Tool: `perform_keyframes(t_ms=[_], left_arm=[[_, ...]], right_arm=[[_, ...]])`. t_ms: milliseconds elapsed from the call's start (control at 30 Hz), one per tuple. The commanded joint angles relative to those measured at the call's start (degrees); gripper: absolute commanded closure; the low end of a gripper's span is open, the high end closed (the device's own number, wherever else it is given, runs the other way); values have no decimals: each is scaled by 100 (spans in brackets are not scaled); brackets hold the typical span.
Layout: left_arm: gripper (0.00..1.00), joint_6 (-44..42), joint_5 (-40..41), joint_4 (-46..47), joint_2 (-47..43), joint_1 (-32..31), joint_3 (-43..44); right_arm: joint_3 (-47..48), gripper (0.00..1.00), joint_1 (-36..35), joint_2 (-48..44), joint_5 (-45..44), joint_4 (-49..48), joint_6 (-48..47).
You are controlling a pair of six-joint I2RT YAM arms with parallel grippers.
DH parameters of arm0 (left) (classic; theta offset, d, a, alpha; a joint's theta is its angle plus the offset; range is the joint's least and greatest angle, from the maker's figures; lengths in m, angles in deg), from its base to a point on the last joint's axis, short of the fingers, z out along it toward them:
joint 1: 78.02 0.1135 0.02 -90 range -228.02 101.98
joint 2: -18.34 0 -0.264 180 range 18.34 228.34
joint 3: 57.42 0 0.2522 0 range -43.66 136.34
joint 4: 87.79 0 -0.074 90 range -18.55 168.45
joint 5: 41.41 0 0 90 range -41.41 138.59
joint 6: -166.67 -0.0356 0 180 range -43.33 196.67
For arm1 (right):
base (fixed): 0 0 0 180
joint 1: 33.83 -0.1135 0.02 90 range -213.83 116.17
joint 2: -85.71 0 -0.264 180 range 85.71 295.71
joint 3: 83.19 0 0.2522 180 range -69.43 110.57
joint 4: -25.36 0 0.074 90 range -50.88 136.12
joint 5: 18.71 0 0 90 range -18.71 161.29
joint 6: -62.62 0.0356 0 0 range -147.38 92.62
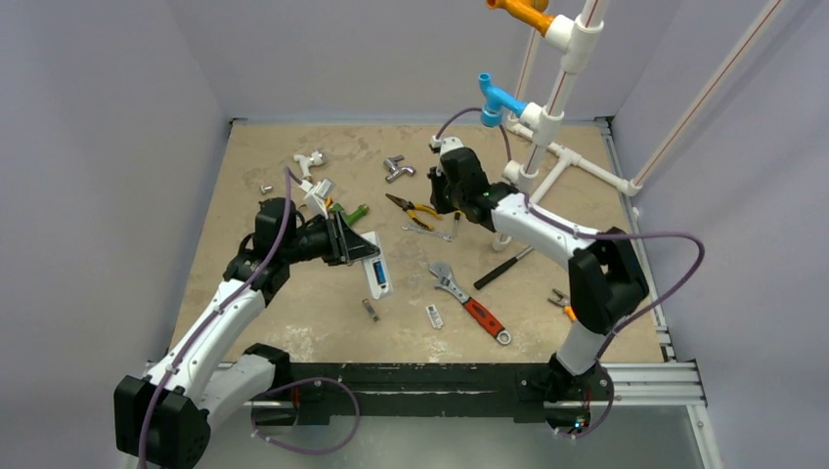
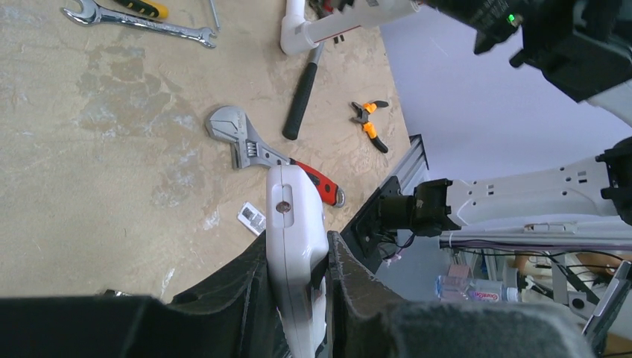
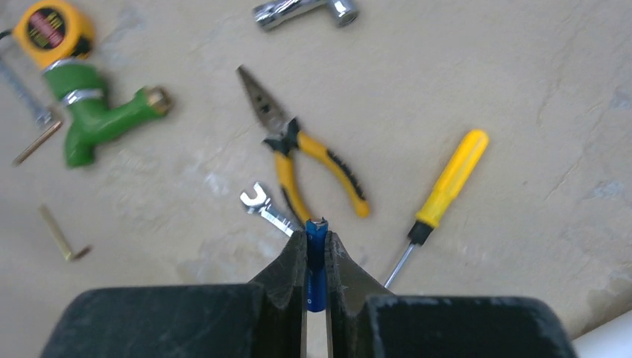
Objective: Load the batteries into the remote control
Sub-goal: Pick up the battery from the center of the board, then place the battery at the center of the board.
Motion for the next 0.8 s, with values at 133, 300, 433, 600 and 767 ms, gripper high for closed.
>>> perform_keyframes(t_ms=[133, 300, 433, 600, 767], left_arm=[[100, -178, -53, 63, -190, 40, 160], [100, -54, 1, 232, -171, 36, 105], [100, 121, 59, 476, -156, 38, -42], [100, 187, 134, 549, -151, 42, -114], [100, 62, 348, 294, -390, 36, -106]], right_arm=[[-1893, 100, -911, -1481, 870, -524, -196], [-2851, 100, -1582, -2221, 986, -775, 138], [-3557, 100, -1706, -2663, 1011, -1199, 467], [-3483, 100, -1828, -2329, 1024, -1276, 463], [-3141, 100, -1888, -1665, 1206, -1688, 320]])
